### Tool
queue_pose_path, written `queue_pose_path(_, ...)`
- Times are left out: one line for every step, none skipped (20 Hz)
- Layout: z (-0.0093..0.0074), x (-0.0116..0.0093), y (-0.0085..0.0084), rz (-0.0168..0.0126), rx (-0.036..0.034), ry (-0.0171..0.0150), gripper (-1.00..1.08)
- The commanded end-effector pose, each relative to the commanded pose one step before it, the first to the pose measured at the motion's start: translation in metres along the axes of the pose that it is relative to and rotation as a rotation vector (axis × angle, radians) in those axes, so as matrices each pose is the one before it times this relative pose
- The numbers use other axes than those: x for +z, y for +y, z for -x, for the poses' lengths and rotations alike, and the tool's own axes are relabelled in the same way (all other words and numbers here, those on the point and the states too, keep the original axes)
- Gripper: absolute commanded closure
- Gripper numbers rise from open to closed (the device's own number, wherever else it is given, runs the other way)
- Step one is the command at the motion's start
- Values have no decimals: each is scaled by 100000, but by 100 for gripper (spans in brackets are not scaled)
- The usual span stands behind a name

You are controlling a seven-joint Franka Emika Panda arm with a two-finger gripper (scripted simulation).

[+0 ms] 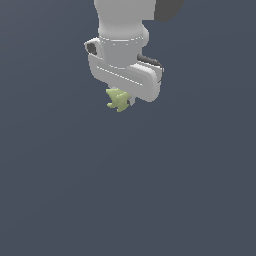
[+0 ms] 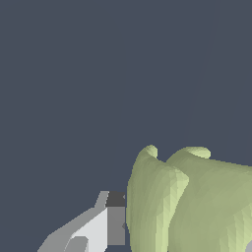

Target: Pick up the object and move it to a goal position.

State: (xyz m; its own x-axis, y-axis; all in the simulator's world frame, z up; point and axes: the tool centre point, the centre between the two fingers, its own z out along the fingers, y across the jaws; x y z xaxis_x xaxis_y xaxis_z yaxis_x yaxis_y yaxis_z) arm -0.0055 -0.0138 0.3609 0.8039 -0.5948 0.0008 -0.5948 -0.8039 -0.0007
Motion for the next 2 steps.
queue_pose_path(-39, -7, -35, 69, -50, -82, 108)
queue_pose_path(0, 29, -12, 0, 0, 0, 108)
